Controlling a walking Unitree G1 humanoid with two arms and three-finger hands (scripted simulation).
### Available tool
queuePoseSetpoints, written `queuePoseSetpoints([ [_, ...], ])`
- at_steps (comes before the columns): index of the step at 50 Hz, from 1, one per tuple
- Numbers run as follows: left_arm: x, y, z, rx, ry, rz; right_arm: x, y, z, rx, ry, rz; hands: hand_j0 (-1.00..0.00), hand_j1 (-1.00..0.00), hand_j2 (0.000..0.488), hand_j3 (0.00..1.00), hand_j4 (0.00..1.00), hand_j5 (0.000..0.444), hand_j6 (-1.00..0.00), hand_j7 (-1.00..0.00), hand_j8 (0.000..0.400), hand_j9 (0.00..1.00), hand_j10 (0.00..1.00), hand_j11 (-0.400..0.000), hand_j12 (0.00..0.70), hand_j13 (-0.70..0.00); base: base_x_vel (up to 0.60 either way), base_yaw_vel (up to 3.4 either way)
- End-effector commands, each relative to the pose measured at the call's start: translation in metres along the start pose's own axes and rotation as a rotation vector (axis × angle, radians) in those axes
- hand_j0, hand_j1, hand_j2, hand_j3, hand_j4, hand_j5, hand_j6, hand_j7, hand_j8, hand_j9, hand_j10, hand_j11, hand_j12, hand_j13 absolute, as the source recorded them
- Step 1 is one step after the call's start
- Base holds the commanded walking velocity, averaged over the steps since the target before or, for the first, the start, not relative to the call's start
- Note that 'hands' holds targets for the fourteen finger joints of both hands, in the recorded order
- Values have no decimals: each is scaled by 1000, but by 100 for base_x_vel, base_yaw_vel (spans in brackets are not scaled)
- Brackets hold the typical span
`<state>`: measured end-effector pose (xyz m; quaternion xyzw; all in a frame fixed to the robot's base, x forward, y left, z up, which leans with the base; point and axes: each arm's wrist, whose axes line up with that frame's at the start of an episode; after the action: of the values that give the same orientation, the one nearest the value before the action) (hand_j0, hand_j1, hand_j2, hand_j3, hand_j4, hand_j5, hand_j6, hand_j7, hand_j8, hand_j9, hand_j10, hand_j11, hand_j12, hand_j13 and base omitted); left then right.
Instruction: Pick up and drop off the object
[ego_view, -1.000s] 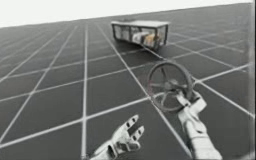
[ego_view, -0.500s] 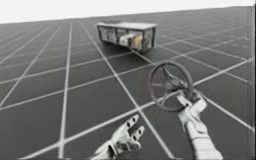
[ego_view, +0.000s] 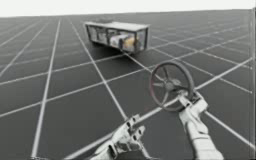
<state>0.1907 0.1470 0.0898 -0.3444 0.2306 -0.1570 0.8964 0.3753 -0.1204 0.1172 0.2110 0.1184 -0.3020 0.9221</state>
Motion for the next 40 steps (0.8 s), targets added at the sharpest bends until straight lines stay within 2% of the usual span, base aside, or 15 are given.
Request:
queuePoseSetpoints([
  [1,-2,3,0,-12,-10,0,-6,12,7,10,-28,39,0,0,0,1000,1000,0,0,0,0,1000,1000,-400,0,-700,55,-9],
  [40,-2,3,0,-12,-10,0,-6,12,7,10,-28,39,0,0,0,1000,1000,0,0,0,0,1000,1000,-400,0,-700,58,-2],
])
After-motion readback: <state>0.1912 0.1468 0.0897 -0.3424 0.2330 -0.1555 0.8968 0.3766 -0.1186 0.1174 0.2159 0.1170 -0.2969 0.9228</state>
